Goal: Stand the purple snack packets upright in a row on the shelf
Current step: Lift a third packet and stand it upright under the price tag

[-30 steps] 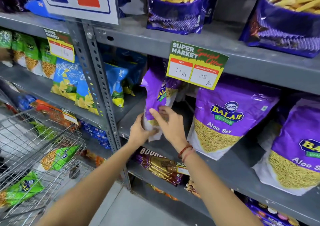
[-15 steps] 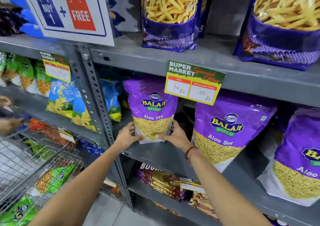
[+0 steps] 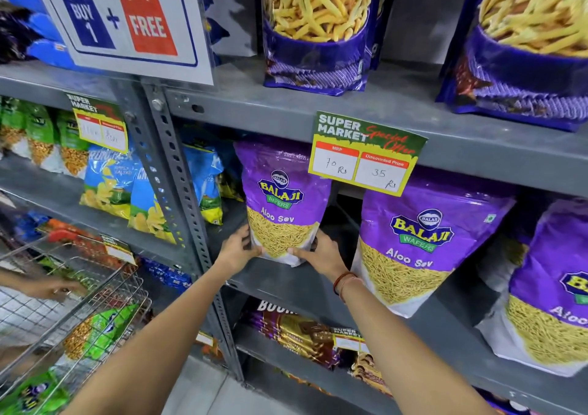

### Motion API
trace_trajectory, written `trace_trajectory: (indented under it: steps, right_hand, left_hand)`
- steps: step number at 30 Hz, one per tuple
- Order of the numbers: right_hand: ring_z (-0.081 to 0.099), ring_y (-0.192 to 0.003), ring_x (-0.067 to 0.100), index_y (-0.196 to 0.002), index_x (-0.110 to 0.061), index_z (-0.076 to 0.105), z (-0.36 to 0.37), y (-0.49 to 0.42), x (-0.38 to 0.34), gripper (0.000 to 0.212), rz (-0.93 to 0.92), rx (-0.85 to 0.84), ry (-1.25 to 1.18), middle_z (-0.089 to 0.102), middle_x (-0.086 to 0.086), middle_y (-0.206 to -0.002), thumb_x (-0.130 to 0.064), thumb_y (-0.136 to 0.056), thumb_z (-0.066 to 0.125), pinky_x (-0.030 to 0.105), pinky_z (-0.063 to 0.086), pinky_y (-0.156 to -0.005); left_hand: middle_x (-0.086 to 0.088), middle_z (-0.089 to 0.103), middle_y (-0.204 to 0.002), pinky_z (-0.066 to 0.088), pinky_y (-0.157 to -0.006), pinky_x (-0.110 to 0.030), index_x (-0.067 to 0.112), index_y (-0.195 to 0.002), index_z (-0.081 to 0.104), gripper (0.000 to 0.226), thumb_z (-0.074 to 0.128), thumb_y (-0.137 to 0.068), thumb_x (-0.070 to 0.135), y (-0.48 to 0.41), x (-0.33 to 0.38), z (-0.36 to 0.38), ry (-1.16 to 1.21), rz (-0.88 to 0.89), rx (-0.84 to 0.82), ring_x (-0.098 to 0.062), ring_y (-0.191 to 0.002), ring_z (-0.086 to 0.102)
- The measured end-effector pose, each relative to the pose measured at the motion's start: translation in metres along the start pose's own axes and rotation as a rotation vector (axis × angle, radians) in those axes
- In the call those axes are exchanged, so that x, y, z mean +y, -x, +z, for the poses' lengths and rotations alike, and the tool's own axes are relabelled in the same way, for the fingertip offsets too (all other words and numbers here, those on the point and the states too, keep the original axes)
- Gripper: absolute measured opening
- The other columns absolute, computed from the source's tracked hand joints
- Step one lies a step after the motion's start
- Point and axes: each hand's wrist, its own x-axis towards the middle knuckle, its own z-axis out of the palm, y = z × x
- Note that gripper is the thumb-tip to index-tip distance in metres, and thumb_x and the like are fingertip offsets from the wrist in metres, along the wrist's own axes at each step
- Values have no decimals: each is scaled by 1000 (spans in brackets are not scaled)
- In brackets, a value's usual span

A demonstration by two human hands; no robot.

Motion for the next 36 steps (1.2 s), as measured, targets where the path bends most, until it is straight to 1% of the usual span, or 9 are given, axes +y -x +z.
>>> trace_trajectory:
  steps: [3, 7, 13, 19, 22, 25, 28, 33, 36]
  right_hand:
    - [61, -114, 21, -117, -10, 62, 4, 4, -2, 55, -13, 29, 26, 70, 7, -118, -28, -70, 84, 29, 47, -98]
    - [62, -113, 22, -115, -11, 61, 7, 14, -1, 54, -42, 54, 51, 70, 7, -118, -32, -70, 83, 21, 44, -89]
    - [61, -115, 24, -118, -12, 59, 12, 23, -2, 57, -66, 25, 17, 69, 6, -119, -32, -70, 83, 38, 48, -99]
    - [62, -112, 19, -115, -17, 59, 7, 24, -5, 53, -92, 0, 14, 70, 1, -117, -35, -71, 82, 20, 50, -92]
    - [66, -105, 11, -109, -24, 60, -2, 26, -23, 39, -154, 68, -199, 69, -13, -103, -29, -75, 79, 9, 51, -79]
    - [68, -97, 2, -106, -24, 64, -13, 22, -51, 21, -259, 201, -509, 71, -9, -104, -17, -87, 68, 18, 54, -79]
    - [66, -93, -5, -101, -28, 66, -21, 19, -79, 18, -295, 316, -666, 73, -12, -99, -13, -93, 59, 12, 51, -78]
    - [66, -89, 1, -93, -26, 70, -25, 14, -91, 21, -333, 393, -677, 72, -9, -93, -8, -93, 57, 22, 51, -86]
    - [67, -85, 1, -94, -20, 71, -26, 15, -90, 17, -325, 414, -679, 72, -8, -91, -8, -92, 59, 20, 52, -84]
  left_hand:
    - [-1, 44, -127, 36, -97, -22, 5, -142, 31, 74, 68, -78, -5, 5, 1, 0, 7, 32, -35, -13, -118, 42]
    - [2, 51, -124, 42, -78, 0, 6, -134, 40, 66, 70, -76, -4, 17, -1, -3, 15, 91, -74, -16, -117, 49]
    - [-2, 61, -124, 44, -97, -26, 11, -128, 49, 70, 83, -68, 18, 30, -6, -4, -35, 88, -11, -16, -113, 58]
    - [0, 63, -125, 46, -100, -33, 19, -125, 53, 60, 77, -73, 37, 36, 0, -8, -1, 93, 1, -13, -112, 60]
    - [7, 49, -137, 40, -99, -22, 28, -130, 45, 53, 61, -83, 47, 33, 21, -10, 212, 126, 85, 1, -115, 52]
    - [0, 39, -150, 31, -109, -34, 24, -142, 35, 71, 42, -82, 60, 18, 52, -19, 410, 130, 148, -14, -133, 40]
    - [-1, 44, -147, 31, -111, -40, 23, -140, 38, 57, 36, -92, 54, 2, 84, -30, 554, 176, 159, -17, -131, 44]
    - [9, 72, -98, 51, -81, -30, 23, -97, 56, 17, 43, -97, 35, -17, 106, -37, 667, 178, 184, 0, -82, 66]
    - [19, 72, -70, 52, -60, -18, 25, -80, 51, 19, 45, -97, 30, -22, 107, -36, 710, 173, 247, 4, -68, 65]
